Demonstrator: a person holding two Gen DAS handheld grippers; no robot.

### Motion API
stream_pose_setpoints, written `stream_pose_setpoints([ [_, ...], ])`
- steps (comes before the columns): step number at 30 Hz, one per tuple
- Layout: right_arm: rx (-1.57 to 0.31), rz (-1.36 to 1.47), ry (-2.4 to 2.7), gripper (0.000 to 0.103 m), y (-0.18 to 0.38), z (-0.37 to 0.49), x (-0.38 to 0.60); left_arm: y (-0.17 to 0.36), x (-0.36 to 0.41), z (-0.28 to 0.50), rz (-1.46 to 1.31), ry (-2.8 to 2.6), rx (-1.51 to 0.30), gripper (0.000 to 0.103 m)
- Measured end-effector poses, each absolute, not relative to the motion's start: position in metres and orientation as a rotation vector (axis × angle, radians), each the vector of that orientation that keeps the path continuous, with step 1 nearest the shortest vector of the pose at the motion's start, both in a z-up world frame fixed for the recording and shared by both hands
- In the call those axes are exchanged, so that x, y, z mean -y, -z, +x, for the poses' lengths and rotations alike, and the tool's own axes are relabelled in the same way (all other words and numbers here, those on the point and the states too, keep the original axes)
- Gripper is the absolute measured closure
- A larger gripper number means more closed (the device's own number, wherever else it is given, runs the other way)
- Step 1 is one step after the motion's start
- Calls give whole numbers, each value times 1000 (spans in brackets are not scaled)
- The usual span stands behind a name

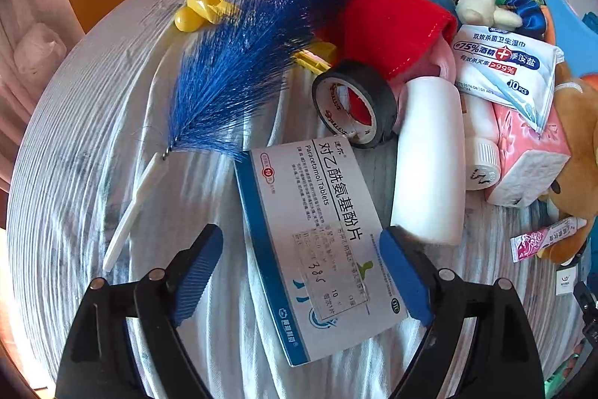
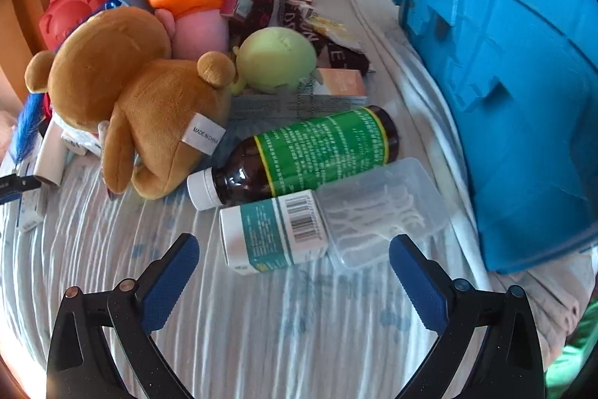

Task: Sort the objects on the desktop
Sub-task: 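Grasp the paracetamol box with the left tool while the right tool grasps the teal-labelled bottle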

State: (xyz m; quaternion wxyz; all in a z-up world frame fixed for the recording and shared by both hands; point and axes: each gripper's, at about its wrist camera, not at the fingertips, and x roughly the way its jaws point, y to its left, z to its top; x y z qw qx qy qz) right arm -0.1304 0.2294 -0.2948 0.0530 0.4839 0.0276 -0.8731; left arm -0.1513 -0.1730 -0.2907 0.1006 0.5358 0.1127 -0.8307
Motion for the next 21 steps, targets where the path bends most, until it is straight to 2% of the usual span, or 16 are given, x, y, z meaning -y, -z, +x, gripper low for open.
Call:
stream_pose_setpoints([
  [6, -165, 1477, 2615, 1, 305, -133, -212, 292, 153, -144, 1630, 2453, -332, 16],
  [9, -250, 1479, 2611, 1, 308, -133, -202, 303, 136, -144, 1652, 2436, -203, 14],
  [11, -293, 1483, 2611, 5, 309, -134, -198, 302, 131, -141, 1634, 2444, -172, 17],
  [12, -298, 1476, 2611, 22, 307, -133, -196, 302, 133, -137, 1646, 2435, -217, 20],
  [13, -292, 1463, 2609, 45, 303, -132, -195, 300, 135, -132, 1640, 2433, -231, 22],
  [15, -189, 1470, 2537, 43, 299, -128, -193, 297, 136, -120, 1639, 2442, -239, 24],
  [18, -153, 1460, 2499, 41, 298, -120, -190, 299, 136, -94, 1657, 2444, -202, 24],
  [20, -133, 1461, 2488, 30, 300, -116, -191, 299, 134, -79, 1659, 2460, -184, 24],
  [21, -133, 1466, 2488, 17, 300, -116, -191, 299, 134, -74, 1663, 2461, -178, 24],
])
